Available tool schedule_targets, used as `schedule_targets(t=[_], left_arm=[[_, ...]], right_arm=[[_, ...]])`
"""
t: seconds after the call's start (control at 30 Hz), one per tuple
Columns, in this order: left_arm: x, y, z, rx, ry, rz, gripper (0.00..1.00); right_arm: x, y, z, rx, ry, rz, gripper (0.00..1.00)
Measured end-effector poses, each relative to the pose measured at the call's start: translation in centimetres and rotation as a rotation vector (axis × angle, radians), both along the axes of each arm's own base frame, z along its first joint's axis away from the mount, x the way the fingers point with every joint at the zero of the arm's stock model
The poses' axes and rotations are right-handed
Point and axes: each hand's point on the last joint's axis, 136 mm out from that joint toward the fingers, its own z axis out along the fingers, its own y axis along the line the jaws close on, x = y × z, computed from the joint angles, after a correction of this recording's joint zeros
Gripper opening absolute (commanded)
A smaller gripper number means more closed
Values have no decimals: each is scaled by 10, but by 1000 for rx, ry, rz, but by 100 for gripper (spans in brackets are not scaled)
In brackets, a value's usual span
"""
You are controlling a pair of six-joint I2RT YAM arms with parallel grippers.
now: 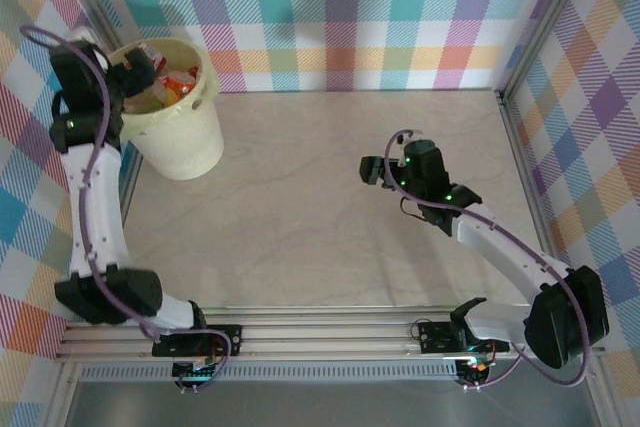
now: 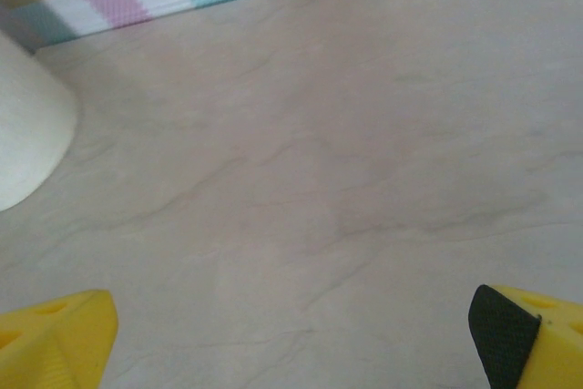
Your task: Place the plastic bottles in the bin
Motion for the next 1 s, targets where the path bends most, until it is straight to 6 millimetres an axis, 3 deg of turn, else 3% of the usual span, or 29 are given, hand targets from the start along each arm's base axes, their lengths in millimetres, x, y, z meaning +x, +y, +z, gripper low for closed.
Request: schedule_targets(t=[0.17, 0.37, 0.53, 0.77, 1.0], left_arm=[[-47, -18, -46, -54, 24, 74, 100], [-80, -29, -104, -91, 88, 114, 100], [-96, -28, -158, -86, 178, 149, 100], [-99, -37, -245, -60, 299, 138, 100], [-88, -44, -313, -27, 360, 83, 100]], right_arm=[[12, -57, -17, -89, 3, -138, 100], [13, -123, -55, -203, 38, -309, 100], [11, -158, -91, -282, 76, -390, 100], [15, -184, -134, -322, 86, -405, 100], [31, -177, -131, -270, -77, -323, 100]])
